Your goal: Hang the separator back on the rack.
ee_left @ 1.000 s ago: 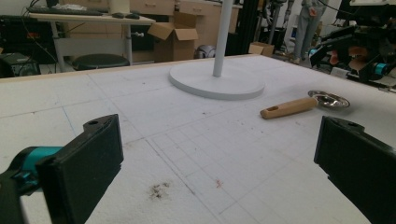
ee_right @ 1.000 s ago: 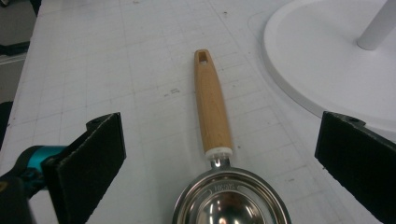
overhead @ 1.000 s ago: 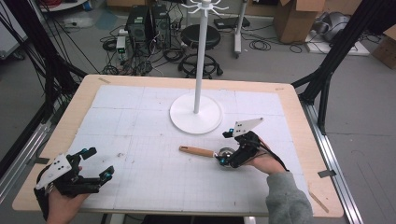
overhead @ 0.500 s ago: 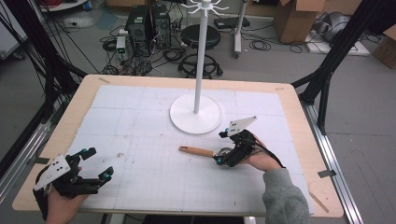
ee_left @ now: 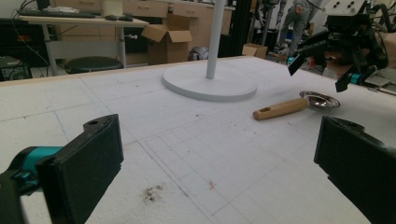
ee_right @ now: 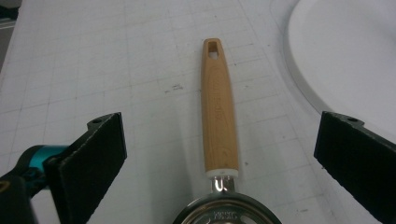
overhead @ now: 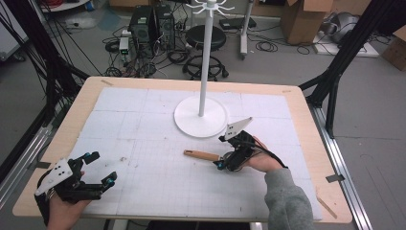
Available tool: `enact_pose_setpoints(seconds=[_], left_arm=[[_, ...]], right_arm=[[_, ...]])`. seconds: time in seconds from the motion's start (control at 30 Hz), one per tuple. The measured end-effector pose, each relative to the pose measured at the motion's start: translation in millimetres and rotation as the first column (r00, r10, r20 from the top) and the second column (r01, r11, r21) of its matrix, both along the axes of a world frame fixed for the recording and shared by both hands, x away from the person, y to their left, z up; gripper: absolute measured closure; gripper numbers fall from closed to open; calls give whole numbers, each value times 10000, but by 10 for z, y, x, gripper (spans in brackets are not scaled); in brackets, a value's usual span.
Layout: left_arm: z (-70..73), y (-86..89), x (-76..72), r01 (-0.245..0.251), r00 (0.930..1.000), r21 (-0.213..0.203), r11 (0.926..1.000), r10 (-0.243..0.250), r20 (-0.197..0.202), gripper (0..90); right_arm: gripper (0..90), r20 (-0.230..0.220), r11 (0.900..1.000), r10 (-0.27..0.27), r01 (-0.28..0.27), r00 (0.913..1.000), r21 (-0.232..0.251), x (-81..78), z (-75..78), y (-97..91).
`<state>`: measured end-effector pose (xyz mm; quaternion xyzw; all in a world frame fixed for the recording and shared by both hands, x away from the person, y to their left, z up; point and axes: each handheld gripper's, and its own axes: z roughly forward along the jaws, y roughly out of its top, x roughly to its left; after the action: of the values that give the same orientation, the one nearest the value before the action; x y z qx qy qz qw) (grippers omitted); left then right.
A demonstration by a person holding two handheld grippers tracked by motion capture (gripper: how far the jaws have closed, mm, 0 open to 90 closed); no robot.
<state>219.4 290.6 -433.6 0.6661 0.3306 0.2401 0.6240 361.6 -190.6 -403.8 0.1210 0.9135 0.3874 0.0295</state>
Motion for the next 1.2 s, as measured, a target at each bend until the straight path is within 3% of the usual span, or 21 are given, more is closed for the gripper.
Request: enact_pose_setpoints(seconds=[0.67,0.77,1.2], left_arm=[[-14,25,-32,-55,9999,14,10000,55,-100,17],[-12,26,-32,-55,9999,19,10000,56,-90,17],[-15,40,-42,-82,9999,34,10000,82,-101,17]], right_arm=[[75,-20,9973,476,-476,9989,-563,65,-46,134],[151,-60,9953,608,-611,9981,-750,73,-50,158],[317,-421,9835,897,-951,9951,-1536,109,-101,225]])
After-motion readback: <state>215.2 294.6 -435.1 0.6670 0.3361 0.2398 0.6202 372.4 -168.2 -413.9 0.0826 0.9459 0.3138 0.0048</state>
